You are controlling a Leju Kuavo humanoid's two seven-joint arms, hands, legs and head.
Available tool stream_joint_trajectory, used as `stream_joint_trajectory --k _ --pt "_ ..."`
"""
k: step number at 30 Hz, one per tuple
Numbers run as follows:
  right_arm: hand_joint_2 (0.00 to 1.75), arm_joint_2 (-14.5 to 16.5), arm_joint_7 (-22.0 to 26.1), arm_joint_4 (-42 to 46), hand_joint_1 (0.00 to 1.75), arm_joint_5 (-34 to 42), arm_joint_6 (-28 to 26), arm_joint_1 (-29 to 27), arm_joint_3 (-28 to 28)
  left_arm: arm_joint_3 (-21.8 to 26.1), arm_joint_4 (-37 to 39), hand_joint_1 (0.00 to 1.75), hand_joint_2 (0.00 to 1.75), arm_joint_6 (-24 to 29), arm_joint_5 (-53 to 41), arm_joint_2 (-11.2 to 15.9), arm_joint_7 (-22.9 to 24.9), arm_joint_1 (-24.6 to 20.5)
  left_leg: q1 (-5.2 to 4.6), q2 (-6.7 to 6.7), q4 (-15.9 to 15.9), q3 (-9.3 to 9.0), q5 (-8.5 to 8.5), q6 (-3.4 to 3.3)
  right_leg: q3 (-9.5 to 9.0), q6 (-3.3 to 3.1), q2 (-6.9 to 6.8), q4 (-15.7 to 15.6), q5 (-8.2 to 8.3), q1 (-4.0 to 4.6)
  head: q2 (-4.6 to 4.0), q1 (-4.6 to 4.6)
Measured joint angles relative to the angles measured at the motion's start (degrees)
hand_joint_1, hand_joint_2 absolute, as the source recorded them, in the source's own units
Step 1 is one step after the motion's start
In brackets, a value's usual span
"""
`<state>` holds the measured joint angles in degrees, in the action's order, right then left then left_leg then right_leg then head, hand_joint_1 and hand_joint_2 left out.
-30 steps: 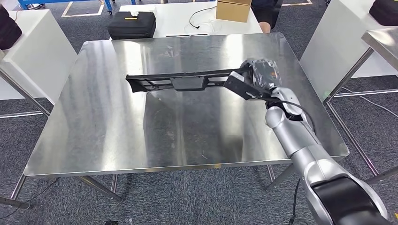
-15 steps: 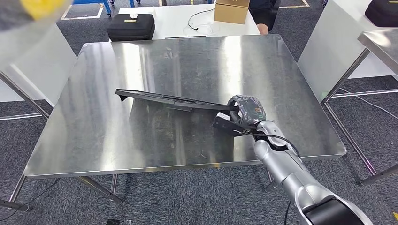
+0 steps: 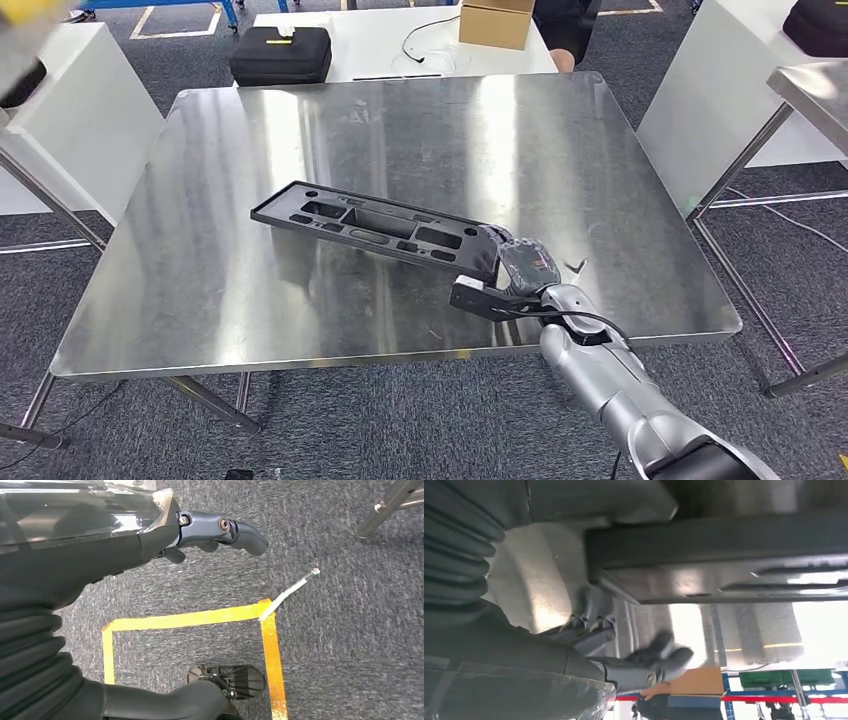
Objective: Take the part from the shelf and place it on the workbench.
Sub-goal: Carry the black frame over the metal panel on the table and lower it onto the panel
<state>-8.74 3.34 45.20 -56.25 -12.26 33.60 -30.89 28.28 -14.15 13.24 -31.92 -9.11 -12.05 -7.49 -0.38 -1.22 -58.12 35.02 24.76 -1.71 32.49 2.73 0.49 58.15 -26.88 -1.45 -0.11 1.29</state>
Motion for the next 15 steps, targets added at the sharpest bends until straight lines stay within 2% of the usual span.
stream_joint_trajectory --k 5,15 --pt "0.0 -0.6 -0.6 0.1 0.0 -0.6 0.0 0.5 -0.3 -0.1 0.0 0.0 0.0 0.1 0.3 0.0 0.2 0.1 0.0 -0.01 0.0 0.13 0.01 0.0 0.13 0.0 -0.01 0.0 -0.01 -0.01 0.0 0.0" --pt "0.0 -3.8 -1.7 1.6 0.0 -0.5 -0.3 1.0 0.1 -0.8 0.0 0.0 0.0 0.1 0.3 0.0 0.4 0.4 -0.03 -0.06 0.0 0.22 0.01 -0.01 0.19 0.0 -0.09 0.0 -0.01 -0.04 0.0 0.0"
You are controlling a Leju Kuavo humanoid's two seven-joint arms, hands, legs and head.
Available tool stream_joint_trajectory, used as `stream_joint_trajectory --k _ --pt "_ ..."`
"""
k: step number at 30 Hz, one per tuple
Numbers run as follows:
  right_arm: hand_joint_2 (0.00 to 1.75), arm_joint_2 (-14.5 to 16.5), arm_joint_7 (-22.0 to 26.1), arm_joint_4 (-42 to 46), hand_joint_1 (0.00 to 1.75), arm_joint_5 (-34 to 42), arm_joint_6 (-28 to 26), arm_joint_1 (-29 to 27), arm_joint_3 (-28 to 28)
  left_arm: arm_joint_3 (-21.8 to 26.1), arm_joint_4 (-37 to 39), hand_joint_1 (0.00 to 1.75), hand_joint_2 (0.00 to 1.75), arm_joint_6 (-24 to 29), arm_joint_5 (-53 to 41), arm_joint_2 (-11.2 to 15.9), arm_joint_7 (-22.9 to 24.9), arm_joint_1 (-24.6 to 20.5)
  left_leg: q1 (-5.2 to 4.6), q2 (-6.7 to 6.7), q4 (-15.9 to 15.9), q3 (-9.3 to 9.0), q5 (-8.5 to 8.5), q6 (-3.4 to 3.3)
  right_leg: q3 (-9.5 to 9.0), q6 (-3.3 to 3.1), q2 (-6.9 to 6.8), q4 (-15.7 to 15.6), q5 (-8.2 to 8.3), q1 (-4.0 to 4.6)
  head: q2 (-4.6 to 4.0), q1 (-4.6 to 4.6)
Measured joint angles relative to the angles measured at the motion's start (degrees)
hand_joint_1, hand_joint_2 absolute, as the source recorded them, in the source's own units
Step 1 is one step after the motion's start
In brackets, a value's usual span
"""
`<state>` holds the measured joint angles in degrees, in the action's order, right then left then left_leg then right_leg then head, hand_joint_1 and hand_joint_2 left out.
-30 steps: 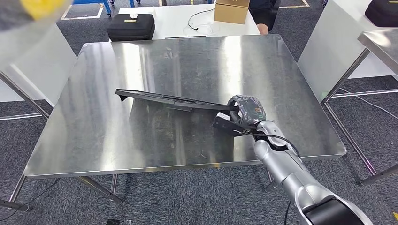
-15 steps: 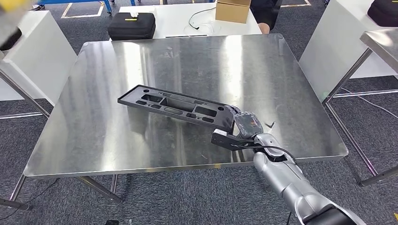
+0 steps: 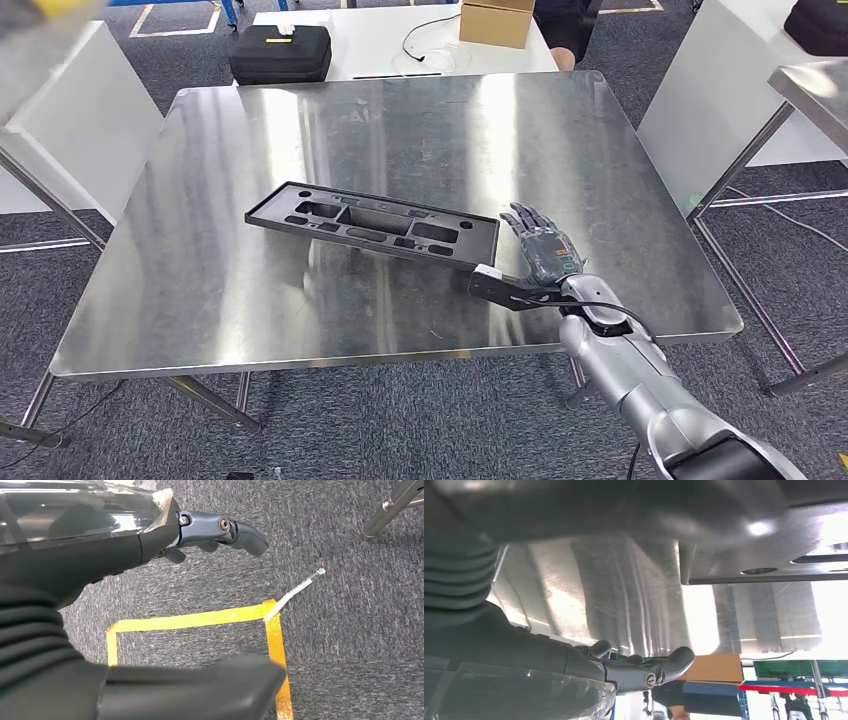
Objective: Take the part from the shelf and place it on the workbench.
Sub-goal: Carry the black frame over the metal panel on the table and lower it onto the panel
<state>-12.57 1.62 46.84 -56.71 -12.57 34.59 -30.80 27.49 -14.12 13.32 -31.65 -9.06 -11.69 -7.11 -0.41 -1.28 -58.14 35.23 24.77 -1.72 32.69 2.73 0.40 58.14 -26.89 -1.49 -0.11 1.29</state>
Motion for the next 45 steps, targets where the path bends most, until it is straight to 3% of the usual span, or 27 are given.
stream_joint_trajectory --k 3,7,15,20,26,33,41,43,45 --pt "0.0 -1.1 -1.2 1.0 0.0 -0.2 -0.6 0.0 0.3 -0.1 0.0 0.0 0.0 -0.2 0.0 0.0 0.1 0.0 0.0 -0.06 0.0 0.03 -0.02 -0.02 0.02 0.0 -0.08 0.0 0.0 -0.01 0.0 0.0" --pt "0.0 -5.2 -2.0 5.2 0.0 0.5 -1.3 0.9 3.1 -0.4 0.0 0.0 0.0 -0.4 0.0 0.1 0.1 0.3 -0.04 -0.17 0.0 0.13 -0.05 -0.05 0.04 0.0 -0.18 0.0 0.0 -0.04 0.0 -0.01" --pt "0.0 -14.2 0.4 15.8 0.0 6.9 -10.4 2.1 15.7 -0.7 0.0 0.0 0.0 0.0 1.8 0.4 -1.3 1.2 -0.13 -0.26 -0.1 0.2 0.01 -0.14 0.08 0.03 -0.29 0.0 -0.01 -0.17 0.0 -0.01" --pt "0.0 -19.8 2.7 21.0 0.0 15.7 -14.9 -3.1 27.1 -0.2 0.3 0.0 0.0 0.4 4.5 0.6 -2.8 2.2 -0.14 -0.62 -0.1 0.29 0.08 -0.28 0.02 0.23 -0.59 -0.1 -0.14 -0.18 0.0 -0.02" --pt "0.0 -23.8 4.8 20.7 0.0 22.0 -16.0 -12.4 41.1 1.5 0.9 0.0 0.0 1.7 6.6 0.7 -4.1 3.5 -0.14 -0.63 -0.2 0.33 0.23 -0.49 0.03 0.24 -0.59 -0.1 -0.17 -0.19 0.0 -0.02" --pt "0.0 -24.0 5.7 16.6 0.0 24.6 -16.3 -20.1 49.8 2.3 1.3 0.0 0.0 2.3 7.2 0.8 -5.2 3.9 -0.17 -0.54 -0.1 0.32 0.29 -0.54 0.05 0.24 -0.45 -0.1 -0.17 -0.19 0.0 -0.02" --pt "0.0 -23.4 4.9 13.6 0.0 25.3 -16.0 -22.4 52.7 2.7 1.4 0.0 0.0 2.4 7.4 0.8 -5.5 4.0 -0.15 -0.51 -0.2 0.21 0.27 -0.54 0.11 0.28 -0.46 -0.1 -0.21 -0.19 0.0 0.01" --pt "0.0 -21.9 3.1 11.5 0.0 28.1 -14.1 -24.2 54.9 2.7 1.4 0.0 0.0 2.8 7.4 0.8 -5.8 4.1 -0.01 -0.67 -0.1 0.03 0.36 -0.51 0.04 0.39 -0.61 -0.3 -0.37 -0.07 0.0 0.0" --pt "0.0 -17.9 6.6 8.0 0.0 35.5 -10.8 -27.1 60.0 2.8 1.4 0.0 0.0 3.3 7.7 0.9 -6.4 4.3 0.2 -0.95 -0.1 -0.24 0.55 -0.42 -0.31 0.41 -0.89 -0.5 -0.58 0.18 0.0 -0.08"
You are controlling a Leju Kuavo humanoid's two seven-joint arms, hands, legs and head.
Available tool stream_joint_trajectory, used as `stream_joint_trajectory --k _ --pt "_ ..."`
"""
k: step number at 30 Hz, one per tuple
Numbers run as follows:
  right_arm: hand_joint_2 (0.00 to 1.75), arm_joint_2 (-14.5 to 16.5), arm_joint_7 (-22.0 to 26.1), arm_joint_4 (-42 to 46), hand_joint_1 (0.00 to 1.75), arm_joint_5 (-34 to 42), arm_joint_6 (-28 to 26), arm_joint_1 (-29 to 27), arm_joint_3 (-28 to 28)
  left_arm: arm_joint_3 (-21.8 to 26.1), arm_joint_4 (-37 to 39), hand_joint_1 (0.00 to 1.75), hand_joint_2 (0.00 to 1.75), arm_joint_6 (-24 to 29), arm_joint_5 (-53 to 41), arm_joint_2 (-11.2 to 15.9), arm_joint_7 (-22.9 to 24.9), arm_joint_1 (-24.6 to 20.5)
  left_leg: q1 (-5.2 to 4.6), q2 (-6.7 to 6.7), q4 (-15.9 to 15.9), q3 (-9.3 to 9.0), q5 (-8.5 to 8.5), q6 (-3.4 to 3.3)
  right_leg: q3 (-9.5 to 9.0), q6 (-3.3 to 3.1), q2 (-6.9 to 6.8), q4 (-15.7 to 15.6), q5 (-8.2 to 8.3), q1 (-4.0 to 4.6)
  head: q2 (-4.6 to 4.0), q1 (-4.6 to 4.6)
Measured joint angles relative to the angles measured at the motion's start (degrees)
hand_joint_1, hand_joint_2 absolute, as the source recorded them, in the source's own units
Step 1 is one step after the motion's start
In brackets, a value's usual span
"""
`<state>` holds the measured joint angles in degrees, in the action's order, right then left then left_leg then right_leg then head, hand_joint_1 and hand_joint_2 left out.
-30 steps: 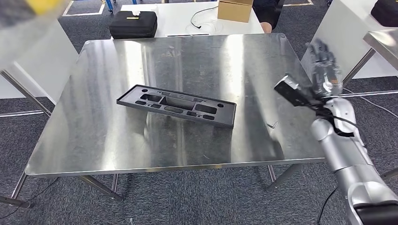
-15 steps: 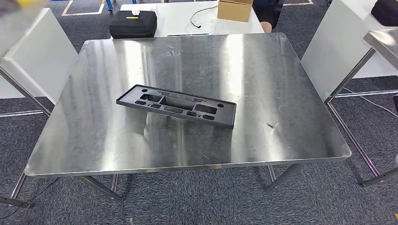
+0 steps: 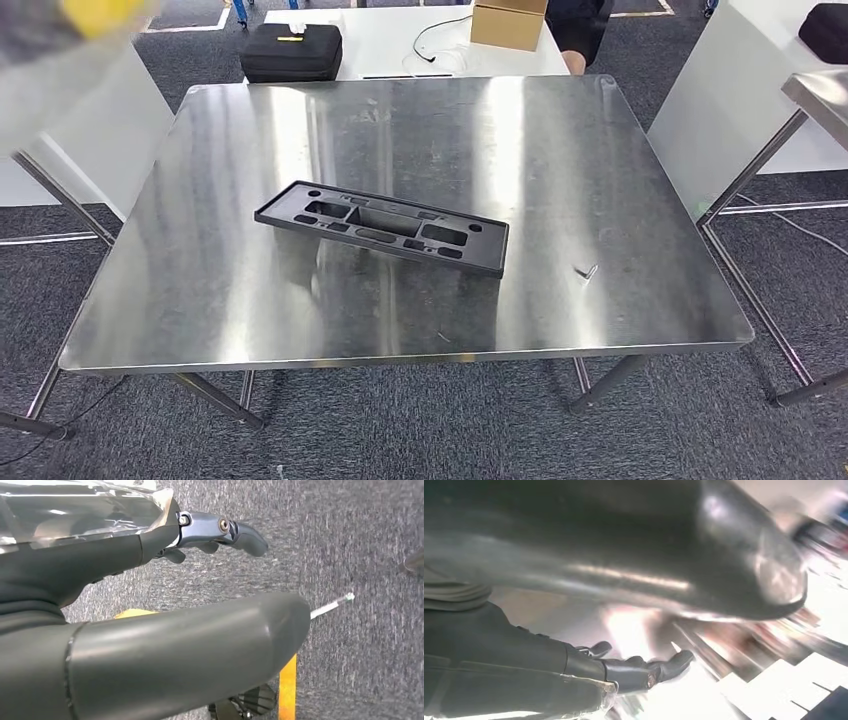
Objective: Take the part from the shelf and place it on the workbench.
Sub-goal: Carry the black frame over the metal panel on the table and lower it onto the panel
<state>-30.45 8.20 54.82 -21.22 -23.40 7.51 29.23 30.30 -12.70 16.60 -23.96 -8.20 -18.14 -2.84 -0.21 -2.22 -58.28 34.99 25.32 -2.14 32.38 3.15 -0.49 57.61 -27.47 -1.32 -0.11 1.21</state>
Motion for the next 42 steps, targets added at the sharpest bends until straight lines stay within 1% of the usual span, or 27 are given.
stream_joint_trajectory --k 2,3,4,6,7,9,11,14,17,19,23,26,29,32,33,35,36,37,39,40,41,42 --pt "0.0 5.6 6.8 -3.2 0.0 6.4 2.7 -3.6 7.2 0.2 0.1 0.0 0.0 0.1 0.3 0.1 -0.5 0.2 0.07 -0.22 0.0 -0.12 0.14 -0.02 -0.54 -0.01 -0.28 -0.1 -0.15 0.11 0.0 -0.07" --pt "0.0 8.2 8.9 -4.3 0.0 7.2 3.5 -5.2 10.5 0.3 0.1 0.0 0.0 0.0 0.3 0.2 -0.6 0.3 0.05 -0.25 0.0 -0.12 0.17 -0.07 -0.7 0.02 -0.33 -0.1 -0.19 0.1 0.0 -0.06" --pt "0.0 10.7 9.8 -5.3 0.0 6.9 3.9 -6.4 13.6 0.4 0.2 0.0 0.0 -0.1 0.3 0.2 -0.6 0.4 0.03 -0.22 0.0 -0.12 0.2 -0.09 -0.81 0.03 -0.29 0.0 -0.21 0.09 0.0 -0.07" --pt "0.0 14.2 8.6 -7.3 0.0 4.3 4.5 -7.8 18.3 0.5 0.3 0.0 0.0 -0.1 0.2 0.3 -0.5 0.5 0.02 0.03 0.0 -0.19 0.29 0.0 -0.75 0.01 0.03 0.0 -0.22 0.1 0.0 -0.05" --pt "0.0 15.4 7.4 -8.6 0.0 2.6 4.7 -8.0 20.2 0.5 0.3 0.0 0.0 -0.1 0.2 0.3 -0.4 0.4 0.03 0.18 0.0 -0.24 0.37 0.07 -0.72 0.0 0.21 0.0 -0.23 0.11 0.0 -0.06" --pt "0.0 17.4 4.6 -12.5 0.0 -0.9 4.8 -8.0 23.1 0.5 0.4 0.0 0.0 -0.1 -0.1 0.3 0.1 0.2 0.06 0.35 0.0 -0.34 0.48 0.17 -0.7 -0.06 0.4 0.0 -0.28 0.12 0.0 -0.06" --pt "0.0 19.1 2.9 -18.0 0.0 -3.7 4.2 -7.9 25.0 0.4 0.5 0.0 0.0 -0.1 -0.3 0.3 0.6 0.1 0.07 0.38 0.1 -0.39 0.53 0.18 -0.71 -0.08 0.43 -0.1 -0.31 0.12 0.0 -0.09" --pt "0.0 21.4 1.7 -24.8 0.0 -5.7 3.4 -7.8 26.1 0.4 0.5 0.0 0.0 -0.1 -0.4 0.4 1.0 0.0 0.02 0.4 0.1 -0.42 0.54 0.17 -0.73 -0.08 0.44 -0.1 -0.3 0.06 0.0 -0.09" --pt "0.0 23.4 -1.4 -30.6 0.0 -7.7 2.8 -7.3 26.5 0.4 0.5 0.0 0.0 0.0 -0.3 0.5 1.0 0.0 0.07 0.43 0.1 -0.5 0.56 0.18 -0.62 -0.11 0.46 -0.1 -0.33 0.11 0.0 -0.09" --pt "0.0 25.3 -3.2 -34.1 0.0 -9.4 2.4 -6.9 26.5 0.5 0.6 0.0 0.0 0.3 -0.1 0.6 1.0 0.1 0.06 0.43 0.1 -0.53 0.59 0.2 -0.67 -0.13 0.45 -0.1 -0.34 0.11 0.0 -0.1" --pt "0.0 29.6 -4.9 -39.1 0.0 -13.3 1.9 -6.5 25.2 0.5 0.8 0.0 0.0 1.2 0.3 0.9 1.1 0.1 -0.06 0.43 0.0 -0.52 0.59 0.19 -0.93 -0.12 0.45 -0.1 -0.32 0.02 0.0 0.01" --pt "0.0 31.2 -5.0 -40.9 0.0 -15.6 1.9 -6.3 23.6 0.6 0.9 0.0 0.0 2.0 0.6 1.0 1.3 0.2 -0.17 0.42 0.0 -0.53 0.64 0.1 -0.93 -0.11 0.45 -0.1 -0.33 -0.09 0.0 -0.02" --pt "0.0 32.2 -5.0 -41.9 0.0 -16.7 2.0 -6.0 22.1 0.7 0.9 0.0 0.0 2.5 0.8 1.1 1.4 0.4 -0.41 0.43 -0.2 -0.52 0.82 -0.2 -0.97 0.06 0.46 -0.1 -0.39 -0.39 0.0 -0.02" --pt "0.0 32.7 -4.9 -42.5 0.0 -17.3 2.2 -5.9 21.2 0.8 0.9 0.0 0.0 2.7 0.9 1.1 1.5 0.6 -0.61 0.42 -0.5 -0.53 0.98 -0.69 -1.19 0.45 0.46 -0.1 -0.4 -0.57 0.0 -0.02" --pt "0.0 32.8 -4.8 -42.6 0.0 -17.5 2.2 -5.9 20.9 0.8 0.9 0.0 0.0 2.7 1.0 1.1 1.5 0.6 -0.65 0.41 -0.5 -0.55 0.93 -0.88 -1.31 0.65 0.46 -0.2 -0.32 -0.58 0.0 -0.02" --pt "0.0 32.9 -4.6 -42.7 0.0 -17.7 2.1 -5.8 20.5 0.8 0.9 0.0 0.0 2.9 1.0 1.0 1.5 0.6 -0.3 0.57 0.1 -0.86 0.39 -1.48 -1.3 0.93 0.45 0.0 -0.64 -0.45 0.0 -0.04" --pt "0.0 32.9 -4.5 -42.8 0.0 -17.8 2.0 -5.7 20.4 0.8 0.9 0.0 0.0 2.9 1.0 0.9 1.5 0.7 -0.11 0.69 0.6 -1.01 0.09 -1.79 -0.88 0.84 0.45 1.1 -1.55 -0.37 0.0 -0.11" --pt "0.0 33.0 -4.5 -42.8 0.0 -17.8 2.0 -5.7 20.2 0.8 0.9 0.0 0.0 3.0 1.0 0.9 1.5 0.7 0.08 0.84 0.9 -1.09 -0.19 -2.07 0.06 0.61 0.45 3.5 -3.1 -0.3 0.0 -0.18" --pt "0.0 33.1 -4.4 -42.9 0.0 -18.2 2.0 -5.6 19.9 0.8 0.9 0.0 0.0 2.9 1.0 0.8 1.8 0.7 0.05 1.0 1.0 -0.81 -0.44 -2.27 3.02 0.16 0.46 11.0 -7.02 -0.29 0.0 -0.3" --pt "0.0 33.1 -4.4 -43.0 0.0 -18.5 2.0 -5.6 19.7 0.8 0.9 0.0 0.0 2.9 0.9 0.7 2.0 0.7 0.05 1.04 1.0 -0.59 -0.58 -2.23 4.16 0.23 0.46 14.2 -8.31 -0.32 0.0 -0.3" --pt "0.0 33.1 -4.4 -43.0 0.0 -18.8 2.0 -5.6 19.5 0.8 0.9 0.0 0.0 2.8 0.9 0.7 2.2 0.7 0.08 1.05 1.0 -0.37 -0.74 -2.12 4.39 0.55 0.46 15.5 -8.72 -0.37 0.0 -0.3" --pt "0.0 33.1 -4.4 -43.1 0.0 -19.0 2.0 -5.6 19.3 0.8 0.9 0.0 0.0 2.7 0.9 0.7 2.4 0.7 0.18 1.05 1.0 -0.18 -0.92 -1.93 3.36 1.06 0.46 14.3 -8.12 -0.45 0.0 -0.3"
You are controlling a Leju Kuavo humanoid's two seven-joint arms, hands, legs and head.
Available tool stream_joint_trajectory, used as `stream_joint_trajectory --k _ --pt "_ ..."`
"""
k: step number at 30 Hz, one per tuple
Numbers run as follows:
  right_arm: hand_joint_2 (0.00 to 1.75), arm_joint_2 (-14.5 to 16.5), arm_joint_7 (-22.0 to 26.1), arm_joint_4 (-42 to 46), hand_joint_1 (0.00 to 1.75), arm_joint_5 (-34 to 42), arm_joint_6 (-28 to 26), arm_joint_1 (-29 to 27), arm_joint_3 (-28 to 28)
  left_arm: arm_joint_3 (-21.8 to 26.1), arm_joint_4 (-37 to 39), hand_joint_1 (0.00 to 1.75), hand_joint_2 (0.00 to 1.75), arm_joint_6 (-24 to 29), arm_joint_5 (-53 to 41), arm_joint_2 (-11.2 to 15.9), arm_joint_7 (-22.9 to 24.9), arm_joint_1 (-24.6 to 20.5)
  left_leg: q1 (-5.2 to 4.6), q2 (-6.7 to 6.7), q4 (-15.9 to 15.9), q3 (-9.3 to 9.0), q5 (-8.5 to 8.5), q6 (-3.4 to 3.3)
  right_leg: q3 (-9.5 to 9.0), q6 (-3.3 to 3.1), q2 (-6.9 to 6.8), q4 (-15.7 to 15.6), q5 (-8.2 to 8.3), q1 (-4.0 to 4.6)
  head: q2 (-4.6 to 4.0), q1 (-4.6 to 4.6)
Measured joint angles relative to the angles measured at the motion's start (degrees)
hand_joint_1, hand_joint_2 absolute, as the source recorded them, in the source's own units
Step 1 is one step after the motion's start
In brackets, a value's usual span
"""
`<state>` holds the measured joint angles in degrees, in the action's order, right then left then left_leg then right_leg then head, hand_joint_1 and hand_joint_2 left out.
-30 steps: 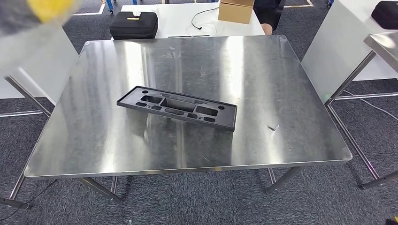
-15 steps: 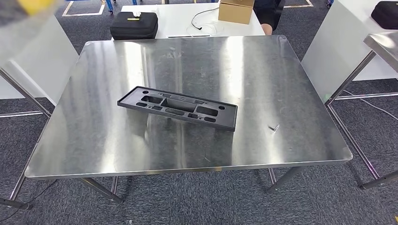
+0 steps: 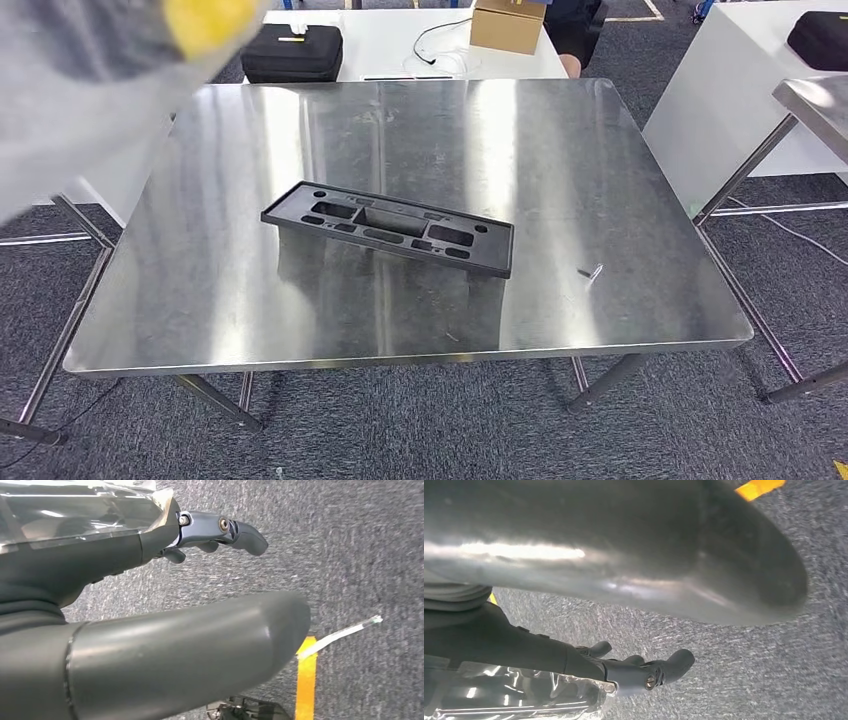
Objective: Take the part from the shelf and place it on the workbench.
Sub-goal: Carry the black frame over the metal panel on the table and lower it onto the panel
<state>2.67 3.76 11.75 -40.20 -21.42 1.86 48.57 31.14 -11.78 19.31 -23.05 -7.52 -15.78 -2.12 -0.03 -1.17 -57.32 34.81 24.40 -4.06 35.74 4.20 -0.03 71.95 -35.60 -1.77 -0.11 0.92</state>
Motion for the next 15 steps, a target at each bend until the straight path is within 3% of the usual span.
stream_joint_trajectory --k 2,3,5,8,9,11,13,15 --pt "0.0 0.0 0.0 -0.1 0.0 -0.1 0.0 0.1 -0.3 0.0 0.0 0.0 0.0 -0.1 0.0 0.0 0.1 0.0 0.23 -0.03 -0.1 0.33 -0.38 0.55 -4.88 1.09 0.02 -7.8 2.47 -0.25 0.0 -0.01" --pt "0.0 0.0 -0.1 -0.1 0.0 -0.2 0.0 0.2 -0.5 0.0 0.0 0.0 0.0 -0.1 0.0 -0.1 0.2 0.0 0.26 -0.05 -0.2 0.51 -0.56 0.9 -7.24 1.23 0.14 -11.6 3.69 -0.19 0.0 -0.03" --pt "0.0 0.1 -0.3 -0.1 0.0 -0.3 0.0 0.3 -0.8 0.0 0.0 0.0 0.0 -0.1 0.0 0.0 0.3 0.0 0.08 -0.11 -0.6 0.72 -0.92 1.6 -9.08 0.64 0.51 -15.2 4.82 0.04 0.0 -0.01" --pt "0.0 0.3 -0.8 -0.3 0.0 -0.4 0.0 0.4 -1.0 0.0 0.0 0.0 0.0 -0.1 -0.1 0.0 0.6 0.1 0.2 -0.19 -1.0 1.19 -0.92 2.58 -8.07 -1.15 0.57 -15.1 5.34 -0.09 0.0 0.14" --pt "0.0 0.4 -0.9 -0.3 0.0 -0.4 0.0 0.4 -1.0 0.0 0.0 0.0 0.0 -0.1 -0.1 0.0 0.7 0.2 0.35 -0.03 -2.0 1.67 0.34 2.89 -7.72 -1.8 0.41 -15.1 5.69 -0.26 0.0 0.18" --pt "0.0 0.5 -1.2 -0.4 0.0 -0.4 0.0 0.3 -1.0 0.0 0.0 0.0 0.0 -0.1 -0.2 0.0 1.0 0.2 0.59 0.35 -7.4 3.54 5.33 3.45 -6.86 -2.87 -0.02 -15.2 6.46 -0.29 0.0 0.25" --pt "0.0 0.6 -1.3 -0.4 0.0 -0.4 0.0 0.2 -1.0 0.0 0.0 0.0 0.0 -0.1 -0.4 0.0 1.2 0.2 0.72 0.55 -14.5 5.41 9.84 3.9 -6.07 -3.21 -0.41 -15.1 7.11 -0.08 0.0 0.27" --pt "0.0 0.7 -1.5 -0.4 0.0 -0.4 -0.1 0.2 -1.0 0.0 0.0 0.0 0.0 -0.1 -0.6 0.0 1.3 0.2 0.81 0.73 -16.2 4.37 10.17 4.02 -5.53 -2.97 -0.6 -15.0 7.67 0.04 0.0 0.28"
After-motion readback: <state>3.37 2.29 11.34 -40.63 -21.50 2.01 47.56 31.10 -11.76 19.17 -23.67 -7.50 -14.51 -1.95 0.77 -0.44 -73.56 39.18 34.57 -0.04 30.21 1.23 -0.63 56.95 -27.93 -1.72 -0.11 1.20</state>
